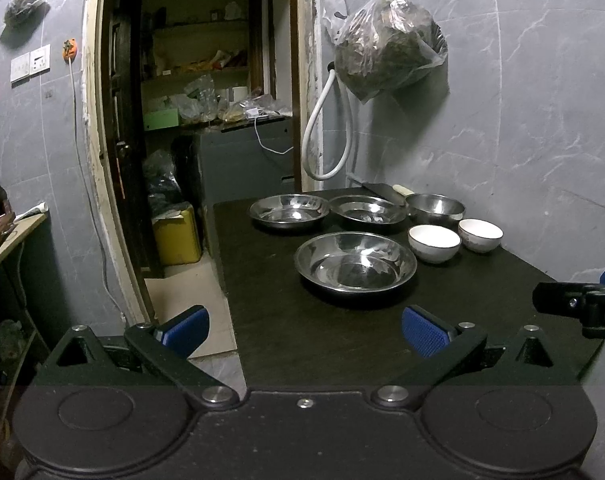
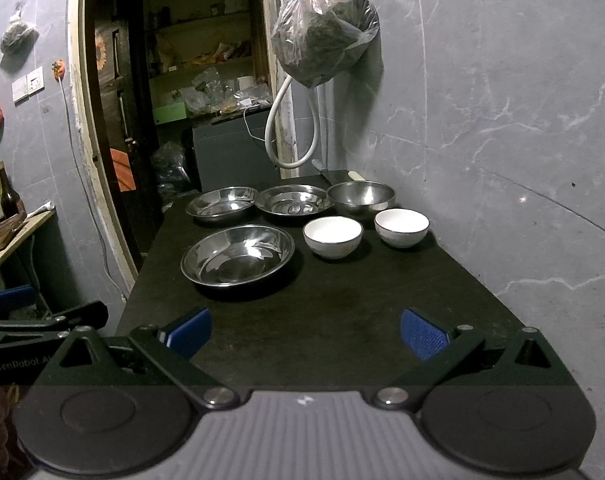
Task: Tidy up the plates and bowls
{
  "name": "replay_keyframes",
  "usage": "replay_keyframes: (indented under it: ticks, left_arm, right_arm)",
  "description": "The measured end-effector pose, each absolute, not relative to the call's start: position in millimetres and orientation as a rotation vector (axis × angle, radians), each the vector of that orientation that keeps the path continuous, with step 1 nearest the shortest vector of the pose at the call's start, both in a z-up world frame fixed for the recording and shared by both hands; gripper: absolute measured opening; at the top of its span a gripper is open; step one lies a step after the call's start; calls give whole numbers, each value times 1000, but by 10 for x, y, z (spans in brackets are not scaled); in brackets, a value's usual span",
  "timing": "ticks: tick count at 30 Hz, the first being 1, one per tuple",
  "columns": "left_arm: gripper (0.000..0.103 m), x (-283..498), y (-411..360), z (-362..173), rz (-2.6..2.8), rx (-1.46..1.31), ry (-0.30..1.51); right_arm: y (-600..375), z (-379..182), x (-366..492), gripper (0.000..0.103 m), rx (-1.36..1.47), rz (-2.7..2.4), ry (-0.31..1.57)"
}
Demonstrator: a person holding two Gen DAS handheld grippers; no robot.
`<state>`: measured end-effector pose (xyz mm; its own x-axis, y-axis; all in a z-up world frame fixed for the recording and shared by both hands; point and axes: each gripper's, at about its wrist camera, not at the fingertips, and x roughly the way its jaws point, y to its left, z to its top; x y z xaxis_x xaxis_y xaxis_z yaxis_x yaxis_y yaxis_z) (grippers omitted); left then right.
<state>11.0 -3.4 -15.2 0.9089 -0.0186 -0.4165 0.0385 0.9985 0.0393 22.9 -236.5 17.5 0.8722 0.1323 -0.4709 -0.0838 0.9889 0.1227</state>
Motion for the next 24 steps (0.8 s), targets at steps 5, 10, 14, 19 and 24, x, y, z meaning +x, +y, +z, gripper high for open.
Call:
replay_keyframes:
  ticks: [5, 10, 14, 19, 24]
  left_arm:
    - [102, 137, -23, -191, -31, 47, 432]
    - [102, 186, 10, -210, -32, 45, 439]
    - [102, 221, 30, -199, -35, 44, 448]
    - [102, 273, 20, -199, -41, 42, 463]
    - [102, 350, 25, -211, -44, 41, 483]
  right_arm:
    - [-2362, 178, 238, 103, 100, 113, 500]
    - [-2360, 178, 247, 103, 100, 113, 500]
    - [-2348, 165, 254, 103, 97, 110, 504]
    - [-2300, 147, 345, 103, 92, 106, 518]
    - [-2308, 150, 403, 103, 93, 105, 532]
